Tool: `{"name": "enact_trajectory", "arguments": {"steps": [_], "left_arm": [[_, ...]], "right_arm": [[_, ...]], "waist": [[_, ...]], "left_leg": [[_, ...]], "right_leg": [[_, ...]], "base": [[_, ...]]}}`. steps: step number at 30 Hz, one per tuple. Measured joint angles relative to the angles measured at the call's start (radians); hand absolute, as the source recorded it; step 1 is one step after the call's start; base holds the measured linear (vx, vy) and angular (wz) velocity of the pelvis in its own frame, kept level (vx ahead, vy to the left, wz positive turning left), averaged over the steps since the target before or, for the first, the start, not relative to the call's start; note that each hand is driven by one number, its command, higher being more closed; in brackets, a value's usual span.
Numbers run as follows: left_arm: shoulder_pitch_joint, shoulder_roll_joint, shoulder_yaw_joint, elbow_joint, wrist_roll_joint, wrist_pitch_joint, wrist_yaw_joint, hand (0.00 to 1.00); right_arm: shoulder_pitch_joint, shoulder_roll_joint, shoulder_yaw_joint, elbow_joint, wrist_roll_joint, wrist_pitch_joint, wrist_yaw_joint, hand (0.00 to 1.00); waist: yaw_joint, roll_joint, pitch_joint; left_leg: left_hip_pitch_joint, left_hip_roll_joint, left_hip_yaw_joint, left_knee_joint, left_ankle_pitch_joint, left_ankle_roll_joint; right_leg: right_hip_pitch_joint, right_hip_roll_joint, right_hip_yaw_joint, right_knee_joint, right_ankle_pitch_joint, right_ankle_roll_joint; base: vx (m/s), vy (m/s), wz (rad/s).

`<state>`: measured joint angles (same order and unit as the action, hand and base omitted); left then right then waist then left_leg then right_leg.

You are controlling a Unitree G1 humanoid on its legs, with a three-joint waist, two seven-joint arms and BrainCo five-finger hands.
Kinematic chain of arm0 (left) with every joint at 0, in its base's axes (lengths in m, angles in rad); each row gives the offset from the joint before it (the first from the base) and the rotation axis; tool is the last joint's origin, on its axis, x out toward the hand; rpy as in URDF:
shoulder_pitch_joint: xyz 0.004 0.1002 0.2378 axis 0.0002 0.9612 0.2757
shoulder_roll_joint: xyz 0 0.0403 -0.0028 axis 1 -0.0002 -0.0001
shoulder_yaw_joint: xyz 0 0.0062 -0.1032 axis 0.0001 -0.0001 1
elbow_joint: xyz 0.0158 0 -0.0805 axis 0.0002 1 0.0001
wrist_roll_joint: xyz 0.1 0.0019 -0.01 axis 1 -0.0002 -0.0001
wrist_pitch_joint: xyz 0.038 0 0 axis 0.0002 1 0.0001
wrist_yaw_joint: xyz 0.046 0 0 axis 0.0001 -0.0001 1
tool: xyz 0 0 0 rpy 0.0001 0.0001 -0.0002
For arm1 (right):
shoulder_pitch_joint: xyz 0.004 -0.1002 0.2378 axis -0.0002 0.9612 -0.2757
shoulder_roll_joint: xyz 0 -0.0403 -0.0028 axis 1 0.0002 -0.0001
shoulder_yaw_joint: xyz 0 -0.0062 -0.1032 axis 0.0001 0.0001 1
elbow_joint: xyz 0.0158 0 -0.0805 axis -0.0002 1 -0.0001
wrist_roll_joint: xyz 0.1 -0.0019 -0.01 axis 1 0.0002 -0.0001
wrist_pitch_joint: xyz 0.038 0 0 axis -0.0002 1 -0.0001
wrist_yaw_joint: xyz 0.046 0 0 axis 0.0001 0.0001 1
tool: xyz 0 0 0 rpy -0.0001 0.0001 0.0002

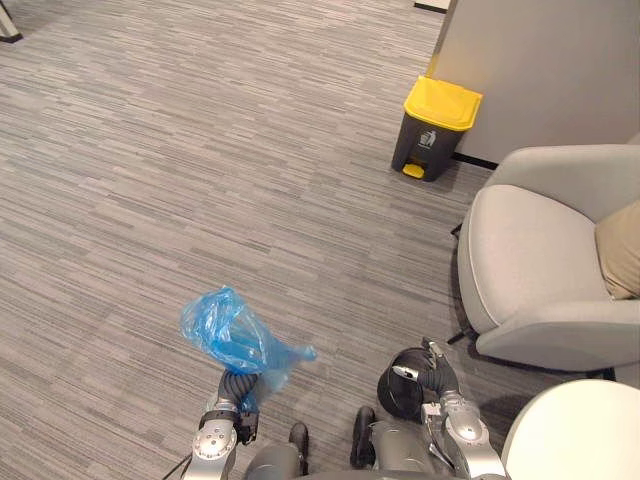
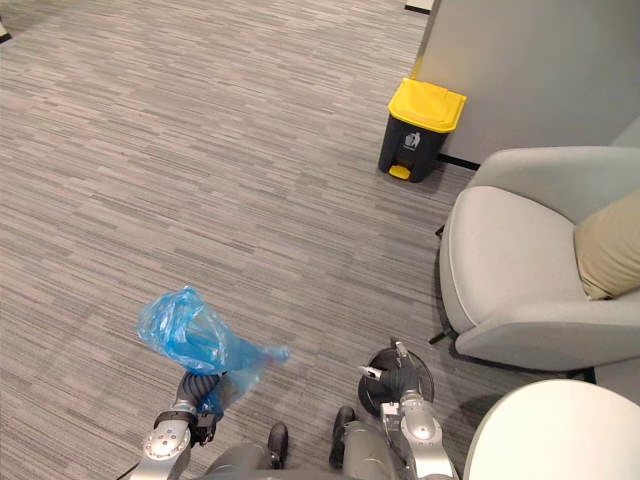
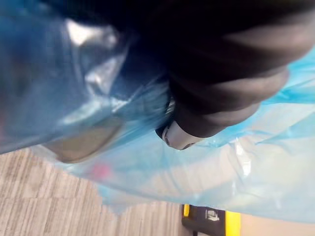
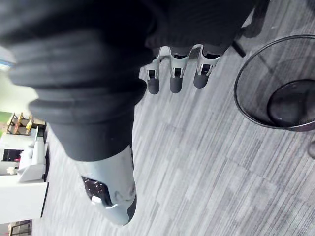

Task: Gather rubbish on tea table into small bin, then transfer packed bag to large trash can.

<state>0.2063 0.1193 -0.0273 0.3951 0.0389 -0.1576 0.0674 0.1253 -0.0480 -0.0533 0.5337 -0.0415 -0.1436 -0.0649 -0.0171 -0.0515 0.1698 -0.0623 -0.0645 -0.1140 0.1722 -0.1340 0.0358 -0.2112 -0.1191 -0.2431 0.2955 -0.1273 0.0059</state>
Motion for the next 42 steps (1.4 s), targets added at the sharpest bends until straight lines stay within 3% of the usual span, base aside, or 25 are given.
{"name": "enact_trajectory", "arguments": {"steps": [3, 5, 6, 8, 9, 10, 12, 13, 14, 15, 17, 21, 23, 25, 26, 28, 29, 31, 32, 33, 34, 37, 39, 41, 42], "left_arm": [[0.010, -0.019, 0.001, -0.002, 0.000, 0.000, 0.000, 1.00], [0.015, -0.040, 0.009, -0.016, -0.001, 0.001, -0.003, 1.00], [0.018, -0.054, 0.017, -0.026, -0.001, 0.002, -0.002, 1.00], [0.019, -0.080, 0.022, -0.048, -0.001, 0.002, -0.004, 1.00], [0.016, -0.083, 0.021, -0.055, -0.001, 0.002, -0.004, 1.00], [0.010, -0.083, 0.020, -0.056, -0.001, 0.002, -0.006, 1.00], [0.009, -0.078, 0.020, -0.064, -0.001, 0.001, -0.016, 1.00], [0.014, -0.087, 0.016, -0.064, -0.001, 0.002, -0.022, 1.00], [0.017, -0.096, 0.016, -0.062, 0.000, 0.001, -0.022, 1.00], [0.005, -0.086, 0.019, -0.035, 0.000, 0.011, -0.021, 1.00], [-0.009, -0.065, 0.020, -0.033, 0.000, 0.017, -0.021, 1.00], [0.005, -0.040, 0.027, -0.032, 0.002, 0.023, -0.019, 1.00], [0.032, -0.030, 0.028, -0.023, 0.002, 0.033, -0.018, 1.00], [0.038, -0.010, 0.023, -0.023, 0.001, 0.034, -0.018, 1.00], [0.038, 0.000, 0.018, -0.023, 0.001, 0.034, -0.016, 1.00], [0.029, 0.011, 0.020, -0.024, -0.001, 0.033, -0.006, 1.00], [0.018, 0.016, 0.020, -0.023, -0.001, 0.034, 0.000, 1.00], [0.004, 0.017, 0.021, -0.019, -0.001, 0.034, 0.000, 1.00], [0.004, 0.028, 0.019, -0.014, -0.001, 0.033, -0.001, 1.00], [0.005, 0.032, 0.017, -0.010, -0.001, 0.032, -0.001, 1.00], [-0.014, 0.004, 0.018, 0.029, 0.000, 0.037, -0.002, 1.00], [-0.025, -0.006, 0.018, 0.029, 0.000, 0.030, -0.002, 1.00], [-0.049, -0.020, 0.020, 0.029, -0.001, 0.031, -0.004, 1.00], [-0.039, -0.033, 0.021, 0.024, -0.001, 0.030, -0.004, 1.00], [-0.031, -0.037, 0.020, 0.023, -0.001, 0.029, -0.005, 1.00]], "right_arm": [[0.018, 0.002, -0.008, -0.023, 0.003, 0.003, 0.000, 0.00], [0.053, 0.007, -0.006, -0.113, 0.006, 0.011, 0.001, 0.00], [0.058, 0.007, -0.005, -0.134, 0.013, 0.011, 0.000, 0.00], [0.058, 0.011, -0.008, -0.175, 0.035, 0.008, -0.003, 0.00], [0.054, 0.008, -0.011, -0.179, 0.040, 0.005, -0.008, 0.00], [0.047, 0.007, -0.011, -0.178, 0.042, 0.002, -0.010, 0.00], [0.032, 0.017, -0.010, -0.176, 0.042, 0.000, -0.018, 0.00], [0.043, 0.011, -0.013, -0.172, 0.042, 0.001, -0.020, 0.00], [0.049, 0.003, -0.019, -0.168, 0.042, 0.000, -0.022, 0.00], [0.040, 0.029, -0.017, -0.117, 0.041, 0.016, -0.021, 0.00], [0.034, 0.042, -0.018, -0.114, 0.040, 0.015, -0.021, 0.00], [-0.007, 0.040, -0.018, -0.084, 0.037, 0.011, -0.020, 0.00], [-0.027, 0.037, -0.019, -0.026, 0.031, 0.015, -0.019, 0.00], [-0.015, 0.037, -0.017, 0.001, 0.025, 0.017, -0.019, 0.00], [-0.012, 0.034, -0.017, 0.026, 0.019, 0.023, -0.020, 0.00], [-0.014, 0.033, -0.012, 0.039, 0.009, 0.033, -0.019, 0.00], [-0.018, 0.030, -0.010, 0.039, 0.001, 0.035, -0.020, 0.00], [-0.031, 0.015, -0.008, 0.050, 0.000, 0.036, -0.021, 0.00], [-0.033, 0.005, -0.008, 0.068, -0.002, 0.036, -0.024, 0.00], [-0.029, 0.001, -0.008, 0.076, -0.007, 0.037, -0.028, 0.00], [-0.029, -0.024, -0.011, 0.101, -0.008, 0.040, -0.029, 0.00], [-0.039, -0.052, -0.031, 0.082, -0.008, 0.039, -0.028, 0.00], [-0.026, -0.047, -0.047, 0.079, -0.008, 0.042, -0.028, 0.00], [-0.016, -0.035, -0.044, 0.062, -0.008, 0.041, -0.029, 0.00], [-0.013, -0.033, -0.046, 0.052, -0.007, 0.040, -0.029, 0.00]], "waist": [[0.002, 0.039, -0.002], [0.003, 0.042, 0.000], [0.005, 0.044, 0.001], [0.026, 0.039, 0.001], [0.032, 0.036, 0.001], [0.037, 0.034, 0.000], [0.038, 0.037, 0.001], [0.037, 0.063, -0.002], [0.038, 0.082, 0.000], [0.037, 0.043, -0.005], [0.037, 0.018, -0.007], [0.043, 0.022, -0.006], [0.041, 0.021, -0.005], [0.023, 0.010, -0.004], [0.004, 0.009, -0.004], [-0.002, 0.016, 0.000], [-0.004, 0.014, -0.001], [-0.015, 0.022, 0.004], [-0.021, 0.009, -0.003], [-0.023, -0.005, -0.004], [-0.024, 0.027, -0.007], [-0.031, 0.072, -0.010], [-0.033, 0.087, 0.008], [-0.011, 0.078, 0.015], [-0.008, 0.074, 0.018]], "left_leg": [[-0.017, 0.078, 0.046, 0.159, -0.098, -0.078], [-0.124, 0.163, 0.183, 0.500, -0.111, -0.122], [-0.157, 0.195, 0.220, 0.590, -0.101, -0.136], [-0.224, 0.268, 0.295, 0.729, -0.133, -0.092], [-0.254, 0.281, 0.308, 0.717, -0.140, -0.080], [-0.277, 0.284, 0.311, 0.660, -0.142, -0.076], [-0.303, 0.266, 0.299, 0.422, -0.125, -0.086], [-0.278, 0.261, 0.262, 0.233, -0.022, -0.096], [-0.257, 0.270, 0.248, 0.171, 0.124, -0.102], [-0.229, 0.228, 0.265, 0.165, 0.130, -0.095], [-0.229, 0.201, 0.291, 0.179, 0.096, -0.079], [-0.209, 0.199, 0.352, 0.251, -0.033, -0.080], [-0.136, 0.182, 0.391, 0.209, -0.062, -0.085], [-0.073, 0.157, 0.420, 0.159, -0.065, -0.080], [-0.036, 0.150, 0.421, 0.130, -0.069, -0.073], [-0.003, 0.157, 0.421, 0.095, -0.073, -0.073], [0.011, 0.169, 0.419, 0.073, -0.076, -0.078], [0.039, 0.202, 0.418, 0.055, -0.083, -0.090], [0.073, 0.200, 0.419, 0.047, -0.087, -0.123], [0.091, 0.194, 0.418, 0.050, -0.096, -0.141], [0.121, 0.229, 0.395, 0.054, -0.105, -0.162], [0.118, 0.262, 0.362, 0.072, -0.097, -0.174], [0.045, 0.328, 0.309, 0.347, -0.060, -0.201], [-0.055, 0.383, 0.282, 0.654, 0.022, -0.182], [-0.089, 0.393, 0.281, 0.735, 0.002, -0.173]], "right_leg": [[0.073, 0.041, -0.065, -0.024, -0.005, -0.021], [0.173, 0.082, -0.088, -0.058, -0.021, -0.039], [0.204, 0.095, -0.086, -0.076, -0.022, -0.041], [0.280, 0.108, -0.060, -0.129, -0.024, -0.044], [0.295, 0.102, -0.046, -0.143, -0.024, -0.043], [0.299, 0.094, -0.027, -0.151, -0.024, -0.042], [0.303, 0.064, 0.008, -0.149, -0.048, -0.004], [0.316, 0.066, 0.030, -0.141, -0.075, 0.038], [0.325, 0.073, 0.041, -0.138, -0.089, 0.058], [0.332, 0.038, 0.076, -0.148, -0.101, 0.071], [0.328, 0.009, 0.113, -0.159, -0.102, 0.073], [0.304, -0.023, 0.197, -0.093, -0.118, 0.102], [0.159, -0.056, 0.249, 0.212, -0.129, 0.137], [0.039, -0.103, 0.229, 0.447, -0.060, 0.172], [0.001, -0.125, 0.186, 0.532, -0.038, 0.130], [-0.053, -0.127, 0.116, 0.548, -0.112, 0.077], [-0.100, -0.121, 0.045, 0.518, -0.149, 0.056], [-0.151, -0.085, -0.034, 0.371, -0.142, 0.044], [-0.147, -0.054, -0.064, 0.184, -0.062, 0.032], [-0.142, -0.048, -0.051, 0.123, 0.051, -0.010], [-0.116, -0.023, -0.061, 0.145, 0.056, -0.030], [-0.113, 0.004, -0.088, 0.165, -0.027, -0.040], [0.001, 0.044, -0.117, 0.108, -0.054, -0.044], [0.133, 0.074, -0.103, 0.024, -0.058, -0.050], [0.168, 0.080, -0.099, -0.002, -0.058, -0.051]], "base": [[0.35, -0.147, 0.27], [0.38, -0.130, 0.15], [0.37, -0.097, -0.10], [0.34, -0.037, -0.34], [0.25, 0.025, -0.48], [0.28, 0.135, -0.56], [0.30, 0.215, -0.50], [0.24, 0.213, -0.36], [0.34, 0.322, -0.34], [0.29, 0.249, -0.25], [0.27, 0.211, -0.18], [0.14, 0.154, -0.62], [0.10, 0.112, -0.98], [0.17, 0.073, -0.49], [0.21, 0.034, -0.21], [0.24, -0.036, -0.30], [0.25, -0.088, -0.30], [0.32, -0.150, -0.06], [0.50, -0.190, 0.03], [0.58, -0.184, 0.07], [0.52, -0.168, -0.04], [0.43, -0.185, -0.04], [0.47, -0.194, 0.19], [0.36, -0.104, -0.16], [0.35, -0.038, -0.44]]}}
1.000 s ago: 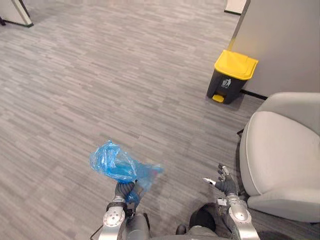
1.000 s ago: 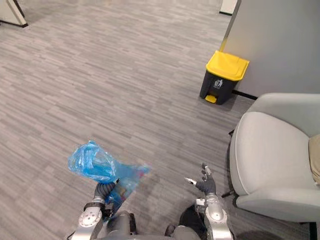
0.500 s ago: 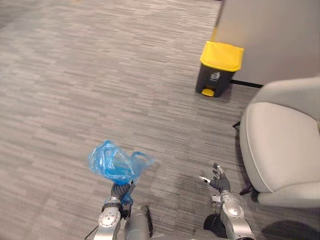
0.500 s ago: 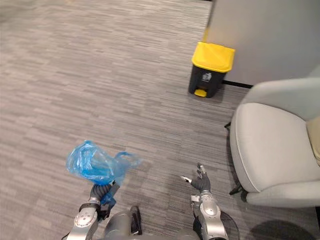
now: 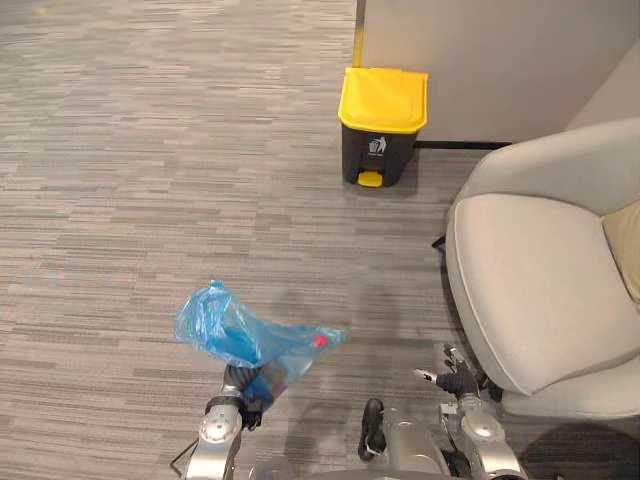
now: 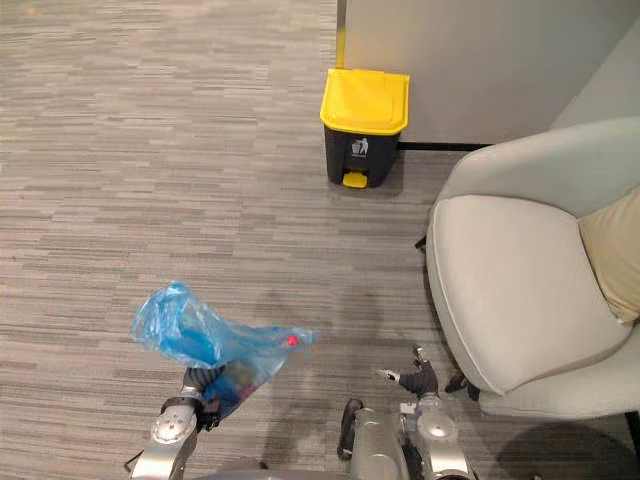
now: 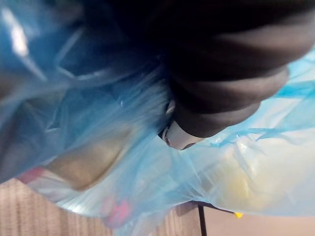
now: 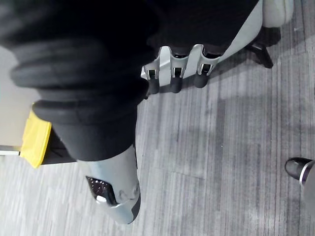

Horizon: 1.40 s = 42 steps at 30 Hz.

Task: Gather rubbish on tea table into small bin, then transfer packed bag to large trash can.

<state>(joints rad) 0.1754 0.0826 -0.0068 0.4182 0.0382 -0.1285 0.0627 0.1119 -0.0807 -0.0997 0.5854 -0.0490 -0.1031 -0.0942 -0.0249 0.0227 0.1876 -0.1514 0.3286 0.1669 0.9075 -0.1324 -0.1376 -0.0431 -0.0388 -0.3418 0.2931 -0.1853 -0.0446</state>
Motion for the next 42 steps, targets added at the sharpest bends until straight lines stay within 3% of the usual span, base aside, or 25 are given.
{"name": "enact_trajectory", "arguments": {"steps": [3, 4, 6, 7, 8, 10, 12, 15, 16, 17, 18, 20, 22, 24, 25, 26, 28, 30, 32, 34, 36, 37, 39, 41, 42], "left_arm": [[0.004, 0.000, 0.005, -0.017, 0.000, 0.000, 0.002, 1.00], [0.000, 0.000, 0.011, -0.020, 0.000, 0.000, 0.003, 1.00], [0.003, 0.004, 0.019, -0.020, 0.000, 0.000, 0.004, 1.00], [0.005, 0.001, 0.019, -0.020, 0.000, 0.000, 0.003, 1.00], [0.009, -0.004, 0.019, -0.017, 0.000, -0.001, 0.004, 1.00], [-0.004, 0.006, 0.024, -0.002, 0.000, 0.006, 0.005, 1.00], [-0.005, 0.006, 0.048, -0.001, 0.000, 0.006, 0.005, 1.00], [0.028, 0.002, 0.046, -0.002, 0.000, 0.007, 0.005, 1.00], [0.042, 0.007, 0.041, -0.002, 0.000, 0.008, 0.005, 1.00], [0.045, 0.014, 0.036, -0.001, 0.000, 0.009, 0.006, 1.00], [0.046, 0.021, 0.027, -0.001, -0.001, 0.009, 0.008, 1.00], [0.048, 0.034, 0.020, -0.001, -0.003, 0.009, 0.013, 1.00], [0.044, 0.040, 0.018, -0.002, -0.006, 0.009, 0.014, 1.00], [0.031, 0.040, 0.019, 0.001, -0.008, 0.008, 0.017, 1.00], [0.024, 0.044, 0.019, 0.004, -0.008, 0.008, 0.018, 1.00], [0.017, 0.051, 0.019, 0.007, -0.008, 0.007, 0.017, 1.00], [0.004, 0.026, 0.021, 0.027, -0.007, 0.004, 0.016, 1.00], [-0.006, 0.019, 0.018, 0.029, -0.007, 0.003, 0.011, 1.00], [-0.002, -0.005, 0.016, 0.027, -0.007, 0.003, 0.003, 1.00], [0.010, -0.028, 0.016, 0.010, -0.008, 0.003, 0.003, 1.00], [0.009, -0.037, 0.015, -0.004, -0.008, 0.003, 0.003, 1.00], [0.009, -0.036, 0.011, -0.008, -0.008, 0.003, 0.003, 1.00], [0.013, -0.035, 0.011, -0.009, -0.008, 0.004, 0.003, 1.00], [0.020, -0.032, 0.012, -0.006, -0.008, 0.004, 0.003, 1.00], [0.021, -0.034, 0.012, -0.001, -0.008, 0.005, 0.003, 1.00]], "right_arm": [[-0.008, 0.013, -0.006, -0.027, 0.002, -0.005, -0.015, 0.00], [-0.019, 0.013, -0.009, -0.022, 0.004, -0.004, -0.016, 0.00], [-0.018, 0.014, -0.009, -0.011, 0.008, -0.003, -0.017, 0.00], [-0.012, 0.012, -0.012, -0.007, 0.008, -0.002, -0.018, 0.00], [-0.014, -0.002, -0.026, 0.003, 0.008, -0.002, -0.019, 0.00], [-0.028, 0.021, -0.021, 0.037, 0.008, 0.003, -0.018, 0.00], [-0.037, 0.023, -0.022, 0.038, 0.007, 0.003, -0.017, 0.00], [-0.070, 0.027, -0.020, 0.044, -0.002, 0.000, -0.013, 0.00], [-0.079, 0.029, -0.018, 0.056, -0.002, -0.002, -0.012, 0.00], [-0.077, 0.031, -0.017, 0.064, -0.003, -0.002, -0.012, 0.00], [-0.075, 0.032, -0.008, 0.069, -0.004, -0.001, -0.012, 0.00], [-0.063, 0.035, 0.002, 0.068, -0.013, -0.001, -0.011, 0.00], [-0.058, 0.030, 0.000, 0.068, -0.023, 0.000, -0.012, 0.00], [-0.057, 0.021, 0.000, 0.070, -0.023, 0.002, -0.013, 0.00], [-0.050, 0.021, 0.000, 0.071, -0.023, 0.002, -0.014, 0.00], [-0.027, 0.016, -0.002, 0.073, -0.023, 0.002, -0.014, 0.00], [-0.033, -0.014, -0.005, 0.099, -0.022, 0.013, -0.014, 0.00], [-0.038, -0.010, -0.020, 0.094, -0.020, 0.014, -0.013, 0.00], [-0.005, 0.003, -0.022, 0.064, -0.009, 0.017, -0.013, 0.00], [0.021, 0.024, -0.022, -0.015, 0.010, 0.014, -0.015, 0.00], [0.027, 0.035, -0.025, -0.045, 0.022, 0.011, -0.017, 0.00], [0.025, 0.042, -0.025, -0.051, 0.023, 0.008, -0.018, 0.00], [0.016, 0.042, -0.025, -0.047, 0.041, 0.008, -0.019, 0.00], [0.000, 0.043, -0.031, -0.023, 0.043, 0.008, -0.021, 0.00], [-0.007, 0.042, -0.054, 0.015, 0.042, 0.007, -0.028, 0.00]], "waist": [[0.025, -0.013, 0.005], [0.042, -0.012, 0.005], [0.047, -0.029, 0.015], [0.047, -0.030, 0.015], [0.049, -0.008, 0.009], [0.057, -0.063, -0.002], [0.066, -0.068, -0.002], [0.067, -0.065, -0.001], [0.065, -0.065, -0.001], [0.062, -0.062, 0.000], [0.057, -0.060, 0.001], [0.038, -0.055, 0.004], [0.026, -0.042, 0.011], [0.008, -0.031, 0.018], [0.006, -0.034, 0.015], [-0.001, -0.045, 0.012], [0.003, 0.000, 0.007], [-0.011, 0.006, 0.008], [-0.012, 0.006, 0.009], [0.005, 0.011, 0.011], [0.025, 0.004, 0.012], [0.042, -0.008, 0.009], [0.055, -0.015, 0.010], [0.061, -0.021, 0.013], [0.064, -0.012, 0.007]], "left_leg": [[-0.154, -0.018, 0.030, 0.073, -0.077, 0.074], [-0.205, -0.044, 0.030, -0.007, -0.090, 0.095], [-0.239, -0.116, 0.024, -0.196, -0.088, 0.093], [-0.237, -0.170, 0.012, -0.385, -0.057, 0.069], [-0.213, -0.199, -0.019, -0.544, 0.095, 0.082], [-0.210, -0.247, 0.019, -0.530, 0.063, 0.130], [-0.227, -0.258, 0.044, -0.442, -0.008, 0.163], [-0.130, -0.282, 0.094, -0.445, -0.098, 0.189], [-0.073, -0.293, 0.107, -0.481, -0.114, 0.191], [-0.027, -0.299, 0.110, -0.510, -0.121, 0.193], [0.032, -0.304, 0.110, -0.551, -0.124, 0.192], [0.115, -0.304, 0.107, -0.618, -0.125, 0.188], [0.175, -0.297, 0.107, -0.664, -0.133, 0.171], [0.225, -0.266, 0.101, -0.687, -0.143, 0.154], [0.237, -0.262, 0.092, -0.690, -0.146, 0.142], [0.255, -0.270, 0.057, -0.685, -0.166, 0.101], [0.268, -0.215, 0.020, -0.673, -0.171, 0.065], [0.258, -0.195, -0.012, -0.608, -0.158, 0.047], [0.197, -0.148, -0.058, -0.344, -0.099, 0.005], [0.079, -0.077, -0.051, -0.035, -0.056, 0.007], [-0.020, -0.038, -0.022, 0.092, -0.082, 0.046], [-0.079, -0.037, 0.007, 0.076, -0.102, 0.079], [-0.138, -0.058, 0.029, -0.040, -0.118, 0.103], [-0.162, -0.111, 0.024, -0.247, -0.113, 0.095], [-0.145, -0.160, -0.002, -0.485, -0.044, 0.059]], "right_leg": [[0.096, 0.001, 0.061, -0.108, -0.007, 0.008], [0.113, -0.004, 0.086, -0.132, -0.007, 0.015], [0.147, -0.039, 0.108, -0.142, -0.029, 0.062], [0.165, -0.064, 0.123, -0.137, -0.054, 0.099], [0.181, -0.067, 0.146, -0.139, -0.078, 0.135], [0.175, -0.113, 0.186, -0.145, -0.078, 0.139], [0.176, -0.141, 0.204, -0.109, -0.072, 0.144], [0.100, -0.200, 0.252, 0.150, -0.045, 0.200], [0.017, -0.225, 0.279, 0.350, 0.004, 0.256], [-0.044, -0.229, 0.287, 0.499, 0.011, 0.266], [-0.114, -0.229, 0.267, 0.636, -0.015, 0.218], [-0.202, -0.216, 0.201, 0.713, -0.050, 0.158], [-0.290, -0.200, 0.137, 0.671, -0.081, 0.110], [-0.353, -0.147, 0.086, 0.423, -0.078, 0.097], [-0.344, -0.108, 0.085, 0.227, -0.024, 0.098], [-0.327, -0.071, 0.120, 0.067, 0.205, 0.030], [-0.317, -0.039, 0.111, 0.105, 0.145, 0.015], [-0.300, -0.034, 0.088, 0.147, 0.075, 0.004], [-0.190, -0.018, 0.049, 0.131, 0.018, -0.007], [-0.080, 0.014, 0.041, 0.058, 0.005, -0.014], [-0.012, 0.031, 0.044, 0.007, -0.002, -0.023], [0.019, 0.030, 0.056, -0.022, -0.006, -0.019], [0.052, 0.022, 0.072, -0.055, -0.010, -0.011], [0.083, 0.001, 0.094, -0.084, -0.009, 0.023], [0.097, -0.012, 0.106, -0.089, -0.023, 0.059]], "base": [[0.34, 0.033, -0.56], [0.34, 0.158, -0.50], [0.40, 0.228, -0.42], [0.42, 0.317, -0.41], [0.43, 0.334, -0.48], [0.45, 0.262, -0.23], [0.47, 0.245, -0.11], [0.43, 0.239, -0.39], [0.26, 0.089, -0.27], [0.32, 0.068, -0.21], [0.32, 0.028, -0.03], [0.36, -0.012, -0.01], [0.38, -0.082, -0.02], [0.39, -0.152, 0.12], [0.44, -0.160, 0.40], [0.36, -0.149, 0.40], [0.46, -0.188, 0.08], [0.47, -0.228, 0.22], [0.48, -0.236, 0.41], [0.33, -0.102, 0.08], [0.27, -0.036, -0.12], [0.24, 0.014, -0.18], [0.25, 0.070, -0.24], [0.28, 0.182, -0.25], [0.29, 0.222, -0.25]]}}
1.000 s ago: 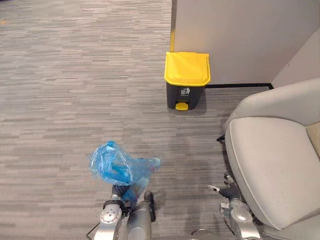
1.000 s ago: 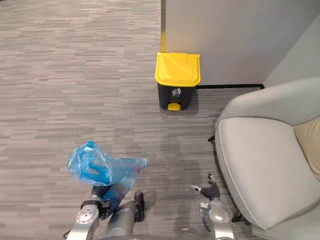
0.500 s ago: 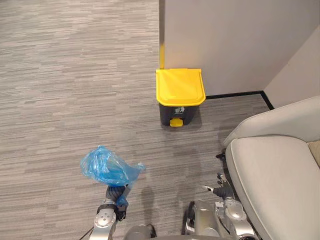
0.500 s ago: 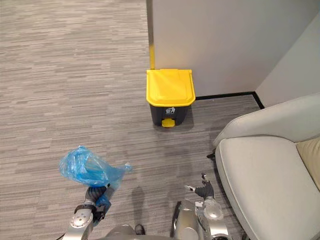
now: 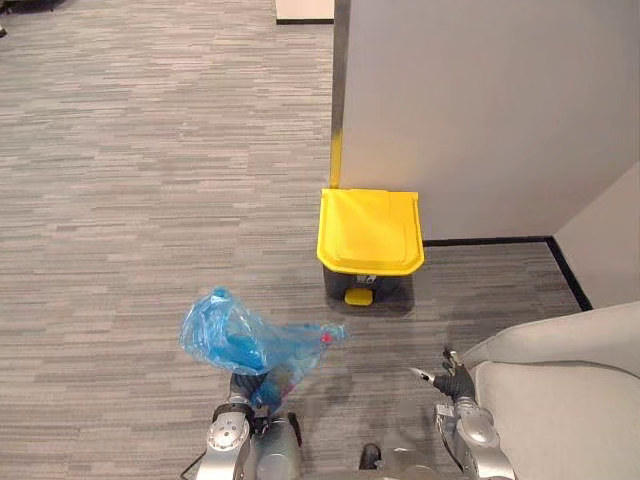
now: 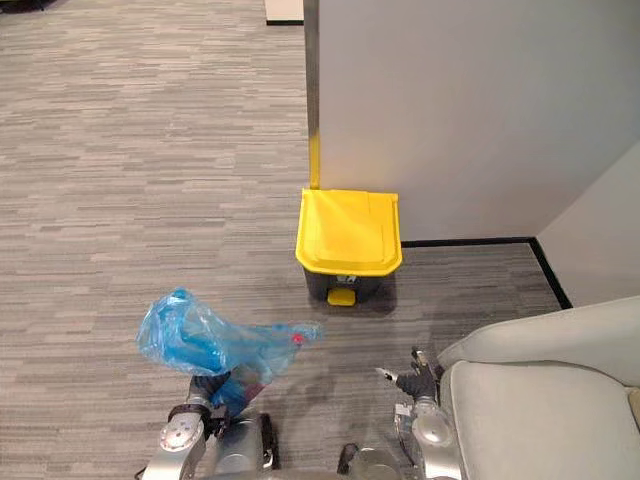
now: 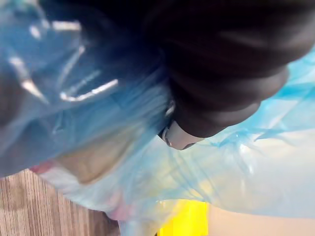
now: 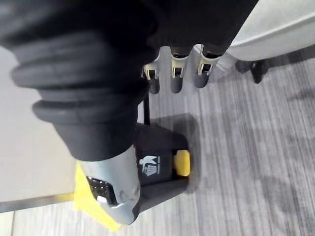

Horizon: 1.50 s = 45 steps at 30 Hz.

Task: Gather rubbish on tea table into small bin, then transfer packed bag to large trash can.

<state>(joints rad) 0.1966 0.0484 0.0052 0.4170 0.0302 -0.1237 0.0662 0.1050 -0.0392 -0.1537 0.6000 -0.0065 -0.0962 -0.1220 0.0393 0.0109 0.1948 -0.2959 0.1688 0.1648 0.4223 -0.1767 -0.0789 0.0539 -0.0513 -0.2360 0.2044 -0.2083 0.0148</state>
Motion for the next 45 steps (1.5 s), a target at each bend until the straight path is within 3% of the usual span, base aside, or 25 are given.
{"name": "enact_trajectory", "arguments": {"steps": [1, 2, 3, 6, 10, 13, 15, 16, 18, 19, 21, 23, 24, 26, 28, 30, 32, 33, 35, 41, 45], "left_arm": [[0.000, 0.000, 0.001, 0.004, 0.000, 0.000, 0.001, 1.00], [-0.003, 0.011, 0.005, 0.021, 0.000, 0.002, 0.002, 1.00], [-0.010, 0.022, 0.006, 0.026, 0.000, 0.003, 0.002, 1.00], [-0.018, 0.033, 0.012, 0.028, 0.000, 0.006, 0.006, 1.00], [0.018, 0.052, 0.001, 0.029, 0.000, 0.009, 0.009, 1.00], [0.020, 0.067, 0.000, 0.029, 0.000, 0.009, 0.013, 1.00], [0.015, 0.070, 0.002, 0.029, 0.000, 0.009, 0.017, 1.00], [0.010, 0.069, 0.004, 0.033, -0.001, 0.009, 0.022, 1.00], [-0.006, 0.085, 0.008, 0.060, -0.001, 0.007, 0.022, 1.00], [-0.021, 0.070, 0.007, 0.088, -0.001, 0.009, 0.022, 1.00], [-0.026, 0.050, 0.008, 0.094, 0.000, 0.003, 0.020, 1.00], [-0.047, 0.041, 0.007, 0.094, 0.000, 0.004, 0.019, 1.00], [-0.057, 0.036, 0.008, 0.094, 0.000, 0.004, 0.018, 1.00], [-0.060, 0.016, 0.008, 0.088, -0.001, 0.004, 0.010, 1.00], [-0.040, -0.001, 0.007, 0.066, -0.001, 0.004, 0.001, 1.00], [-0.039, -0.001, 0.007, 0.061, -0.001, 0.004, 0.001, 1.00], [-0.043, -0.002, 0.006, 0.064, -0.001, 0.004, 0.000, 1.00], [-0.043, -0.003, 0.006, 0.065, -0.001, 0.004, 0.000, 1.00], [-0.050, 0.017, 0.005, 0.088, -0.001, 0.006, 0.002, 1.00], [-0.041, 0.040, 0.004, 0.116, 0.000, 0.009, 0.001, 1.00], [-0.038, 0.060, 0.003, 0.130, -0.001, 0.009, 0.001, 1.00]], "right_arm": [[-0.001, -0.003, -0.007, 0.017, 0.000, 0.000, -0.006, 0.00], [0.000, 0.006, -0.007, 0.045, 0.000, 0.009, -0.009, 0.00], [0.001, 0.006, -0.011, 0.045, -0.001, 0.009, -0.010, 0.00], [-0.018, 0.005, -0.013, 0.046, -0.003, 0.010, -0.009, 0.00], [-0.032, 0.007, -0.008, 0.063, -0.005, 0.009, -0.006, 0.00], [-0.027, 0.012, -0.003, 0.070, -0.015, 0.012, -0.005, 0.00], [-0.033, 0.008, -0.003, 0.093, -0.017, 0.014, -0.005, 0.00], [-0.037, 0.007, -0.003, 0.108, -0.019, 0.017, -0.005, 0.00], [-0.029, 0.006, -0.003, 0.123, -0.023, 0.018, -0.006, 0.00], [-0.017, -0.019, -0.004, 0.135, -0.023, 0.019, -0.006, 0.00], [-0.039, -0.037, -0.016, 0.131, -0.023, 0.023, -0.007, 0.00], [-0.040, -0.041, -0.031, 0.120, -0.023, 0.021, -0.008, 0.00], [-0.034, -0.044, -0.036, 0.120, -0.022, 0.022, -0.008, 0.00], [-0.011, -0.040, -0.032, 0.110, -0.020, 0.023, -0.008, 0.00], [0.015, -0.027, -0.034, 0.063, -0.008, 0.023, -0.009, 0.00], [0.012, -0.015, -0.043, 0.043, 0.000, 0.021, -0.010, 0.00], [0.003, -0.009, -0.051, 0.044, 0.002, 0.019, -0.010, 0.00], [0.003, -0.009, -0.056, 0.045, 0.004, 0.019, -0.010, 0.00], [0.007, 0.005, -0.061, 0.064, 0.005, 0.018, -0.010, 0.00], [0.000, 0.005, -0.075, 0.112, 0.005, 0.018, -0.010, 0.00], [-0.010, 0.002, -0.075, 0.134, 0.004, 0.018, -0.009, 0.00]], "waist": [[0.002, 0.005, -0.003], [0.002, -0.025, -0.010], [-0.001, -0.037, -0.011], [0.003, -0.038, -0.010], [-0.008, -0.042, -0.012], [-0.029, -0.043, -0.013], [-0.038, -0.037, -0.011], [-0.050, -0.031, -0.008], [-0.056, -0.042, -0.014], [-0.056, -0.025, -0.009], [-0.052, 0.005, -0.022], [-0.058, 0.012, -0.019], [-0.056, 0.011, -0.018], [-0.053, 0.010, -0.016], [-0.046, 0.007, -0.014], [-0.045, 0.009, -0.019], [-0.044, 0.023, -0.023], [-0.044, 0.035, -0.029], [-0.023, 0.000, -0.035], [-0.025, 0.001, -0.038], [-0.024, 0.003, -0.040]], "left_leg": [[0.008, -0.013, -0.014, -0.032, 0.115, 0.031], [0.023, -0.053, 0.005, -0.045, 0.106, 0.058], [0.022, -0.072, 0.019, -0.033, 0.087, 0.076], [0.037, -0.096, 0.055, -0.004, 0.025, 0.104], [0.205, -0.144, 0.086, -0.101, -0.031, 0.121], [0.276, -0.146, 0.075, -0.150, -0.042, 0.117], [0.304, -0.125, 0.068, -0.160, -0.042, 0.114], [0.315, -0.104, 0.047, -0.164, -0.042, 0.113], [0.339, -0.098, 0.024, -0.167, -0.050, 0.070], [0.367, -0.093, -0.004, -0.165, -0.084, 0.022], [0.374, -0.059, -0.028, -0.178, -0.069, 0.001], [0.374, -0.043, -0.030, -0.167, -0.059, -0.014], [0.369, -0.033, -0.031, -0.125, -0.055, -0.022], [0.294, 0.008, -0.039, 0.114, -0.036, -0.059], [0.227, 0.060, -0.012, 0.271, -0.050, -0.047], [0.186, 0.074, 0.020, 0.223, -0.068, -0.015], [0.173, 0.056, 0.022, -0.013, -0.041, 0.004], [0.181, 0.050, 0.014, -0.080, 0.015, 0.004], [0.217, 0.014, 0.034, -0.139, 0.032, 0.009], [0.272, -0.047, 0.064, -0.223, 0.049, 0.033], [0.294, -0.055, 0.072, -0.272, 0.067, 0.032]], "right_leg": [[0.003, -0.001, 0.014, 0.002, -0.010, 0.018], [0.012, -0.031, 0.037, -0.008, -0.015, 0.029], [0.015, -0.054, 0.052, -0.015, -0.022, 0.042], [-0.002, -0.095, 0.081, 0.055, -0.034, 0.072], [-0.156, -0.183, 0.119, 0.515, 0.006, 0.139], [-0.281, -0.188, 0.066, 0.650, -0.049, 0.066], [-0.340, -0.152, 0.023, 0.569, -0.067, 0.043], [-0.366, -0.114, -0.005, 0.452, -0.060, 0.033], [-0.360, -0.061, -0.007, 0.183, 0.069, 0.016], [-0.332, -0.048, -0.009, 0.122, 0.218, -0.042], [-0.313, -0.014, -0.019, 0.104, 0.188, -0.056], [-0.299, -0.006, -0.040, 0.105, 0.165, -0.061], [-0.279, -0.002, -0.047, 0.100, 0.152, -0.061], [-0.179, 0.011, -0.069, 0.029, 0.147, -0.061], [-0.115, 0.028, -0.080, -0.018, 0.145, -0.063], [-0.099, 0.032, -0.075, -0.043, 0.151, -0.056], [-0.096, 0.034, -0.062, -0.052, 0.161, -0.039], [-0.099, 0.041, -0.058, -0.050, 0.161, -0.032], [-0.094, 0.026, -0.013, -0.082, 0.178, 0.004], [-0.058, -0.005, 0.018, -0.156, 0.213, 0.025], [-0.047, -0.001, 0.024, -0.192, 0.230, 0.019]], "base": [[0.37, 0.262, -0.16], [0.33, 0.206, 0.02], [0.33, 0.197, 0.06], [0.31, 0.203, -0.23], [0.24, 0.123, -0.19], [0.27, -0.003, 0.12], [0.30, -0.104, 0.21], [0.33, -0.175, 0.40], [0.35, -0.196, 0.43], [0.34, -0.157, 0.19], [0.35, -0.177, 0.09], [0.23, -0.149, 0.24], [0.16, -0.116, 0.40], [0.14, -0.087, 0.33], [0.12, -0.023, 0.04], [0.08, 0.014, -0.09], [0.11, 0.118, -0.15], [0.12, 0.182, -0.28], [0.12, 0.117, -0.24], [0.07, 0.103, -0.10], [0.02, 0.001, -0.05]]}}
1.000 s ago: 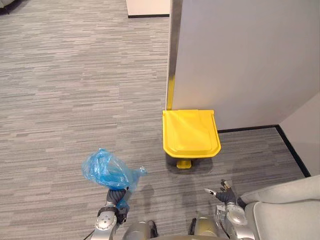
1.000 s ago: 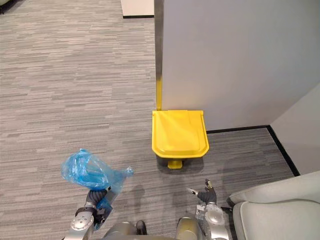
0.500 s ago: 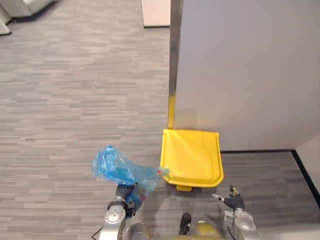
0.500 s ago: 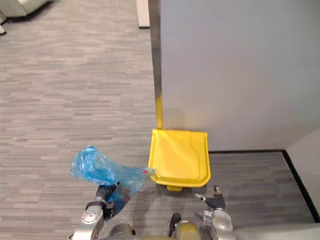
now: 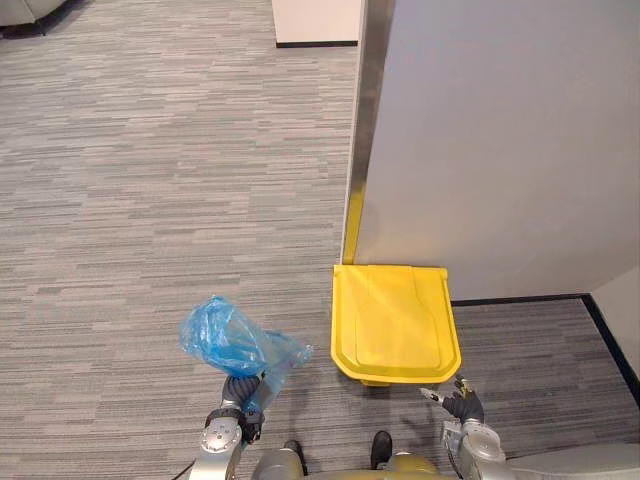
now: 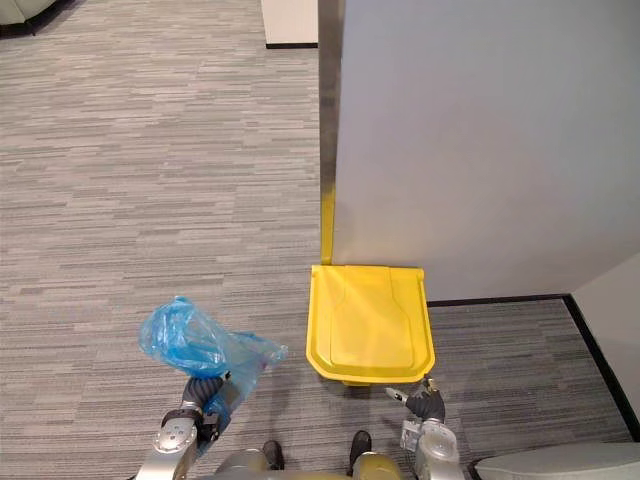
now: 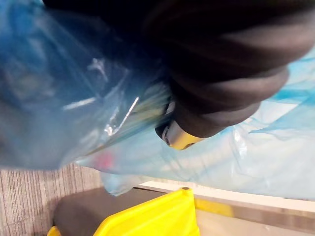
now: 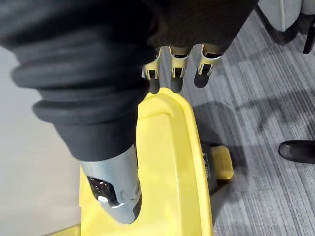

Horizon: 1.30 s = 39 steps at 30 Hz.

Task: Gather rubbish on tea table into small bin, then transfer packed bag to large trash can.

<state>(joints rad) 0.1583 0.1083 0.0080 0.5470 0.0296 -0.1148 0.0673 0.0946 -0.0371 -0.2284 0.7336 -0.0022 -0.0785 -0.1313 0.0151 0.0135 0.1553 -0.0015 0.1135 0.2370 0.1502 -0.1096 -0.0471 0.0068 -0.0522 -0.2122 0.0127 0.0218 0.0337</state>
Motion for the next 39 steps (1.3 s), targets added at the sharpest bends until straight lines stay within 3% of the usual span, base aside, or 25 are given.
{"name": "enact_trajectory", "arguments": {"steps": [12, 17, 18, 21, 24, 26, 28, 30, 31, 34, 37, 39], "left_arm": [[0.022, -0.001, 0.006, 0.024, -0.001, 0.000, 0.001, 1.00], [0.022, -0.005, 0.042, 0.023, -0.021, 0.000, 0.003, 1.00], [0.022, -0.005, 0.044, 0.020, -0.023, 0.000, 0.005, 1.00], [0.027, -0.005, 0.049, 0.011, -0.029, 0.001, 0.010, 1.00], [0.026, -0.005, 0.042, -0.015, -0.030, 0.002, 0.022, 1.00], [0.018, 0.003, 0.039, -0.035, -0.030, 0.001, 0.026, 1.00], [0.015, 0.023, 0.037, -0.038, -0.030, 0.001, 0.028, 1.00], [0.005, 0.016, 0.037, -0.036, -0.030, 0.001, 0.029, 1.00], [-0.004, 0.013, 0.030, -0.036, -0.030, 0.001, 0.028, 1.00], [-0.049, 0.010, 0.013, -0.038, -0.029, 0.001, 0.027, 1.00], [-0.061, 0.011, -0.001, -0.071, -0.028, -0.001, 0.025, 1.00], [-0.064, 0.008, -0.003, -0.086, -0.026, -0.002, 0.025, 1.00]], "right_arm": [[-0.042, -0.030, 0.012, 0.037, -0.004, 0.003, 0.000, 0.00], [-0.074, -0.036, 0.020, 0.036, -0.004, 0.010, -0.001, 0.00], [-0.078, -0.038, 0.020, 0.036, -0.004, 0.010, -0.001, 0.00], [-0.105, -0.057, 0.034, 0.035, -0.004, 0.011, -0.002, 0.00], [-0.104, -0.057, 0.033, 0.031, 0.001, 0.011, -0.010, 0.00], [-0.082, -0.041, 0.032, 0.015, 0.003, 0.014, -0.019, 0.00], [-0.082, -0.025, 0.032, -0.017, 0.007, 0.017, -0.021, 0.00], [-0.084, -0.031, 0.019, -0.045, 0.014, 0.015, -0.024, 0.00], [-0.090, -0.030, 0.005, -0.055, 0.014, 0.014, -0.028, 0.00], [-0.077, -0.024, -0.029, -0.099, 0.023, 0.016, -0.041, 0.00], [-0.013, -0.004, -0.117, -0.200, 0.051, 0.012, -0.049, 0.00], [0.007, 0.002, -0.164, -0.230, 0.072, 0.009, -0.079, 0.00]], "waist": [[0.001, -0.006, -0.003], [0.002, -0.016, -0.006], [0.003, -0.016, -0.006], [0.001, -0.018, -0.002], [-0.003, -0.010, 0.041], [-0.001, -0.015, 0.064], [-0.002, -0.037, 0.072], [0.001, -0.049, 0.077], [0.003, -0.037, 0.085], [0.000, -0.013, 0.111], [0.000, -0.013, 0.110], [-0.004, -0.011, 0.108]], "left_leg": [[0.030, -0.013, 0.039, -0.065, 0.018, -0.003], [0.005, -0.010, 0.069, -0.025, -0.011, 0.005], [-0.006, -0.008, 0.069, -0.006, -0.022, 0.007], [-0.052, -0.009, 0.074, 0.095, -0.085, 0.023], [-0.004, -0.011, 0.063, 0.138, -0.145, 0.063], [0.021, -0.015, 0.059, 0.180, -0.184, 0.074], [0.030, -0.028, 0.060, 0.208, -0.208, 0.071], [0.034, -0.026, 0.054, 0.257, -0.237, 0.041], [0.033, -0.022, 0.048, 0.264, -0.244, 0.033], [0.054, -0.022, 0.015, 0.251, -0.243, 0.028], [0.096, -0.025, -0.028, 0.253, -0.264, 0.012], [0.094, -0.010, -0.046, 0.255, -0.277, 0.004]], "right_leg": [[-0.021, 0.006, 0.073, -0.036, 0.039, 0.001], [-0.059, 0.005, 0.114, -0.019, 0.042, 0.008], [-0.075, 0.005, 0.121, 0.000, 0.038, 0.013], [-0.191, -0.014, 0.162, 0.209, -0.051, 0.030], [-0.262, -0.051, 0.154, 0.454, -0.097, 0.052], [-0.297, -0.065, 0.126, 0.475, -0.129, 0.042], [-0.323, -0.066, 0.094, 0.344, -0.096, 0.057], [-0.285, -0.068, 0.070, 0.242, 0.046, 0.041], [-0.283, -0.067, 0.075, 0.245, 0.067, 0.027], [-0.294, -0.064, 0.077, 0.344, 0.007, 0.007], [-0.291, -0.076, 0.065, 0.453, -0.095, 0.006], [-0.291, -0.074, 0.044, 0.474, -0.118, 0.002]], "base": [[-0.02, -0.005, -0.18], [-0.02, 0.014, -0.24], [-0.02, 0.026, -0.32], [-0.04, 0.081, -0.30], [-0.03, 0.083, 0.01], [0.01, 0.061, 0.11], [0.10, -0.019, 0.16], [0.16, -0.046, 0.11], [0.22, -0.041, 0.10], [0.18, -0.045, 0.17], [0.17, -0.051, 0.23], [0.14, -0.023, 0.20]]}}
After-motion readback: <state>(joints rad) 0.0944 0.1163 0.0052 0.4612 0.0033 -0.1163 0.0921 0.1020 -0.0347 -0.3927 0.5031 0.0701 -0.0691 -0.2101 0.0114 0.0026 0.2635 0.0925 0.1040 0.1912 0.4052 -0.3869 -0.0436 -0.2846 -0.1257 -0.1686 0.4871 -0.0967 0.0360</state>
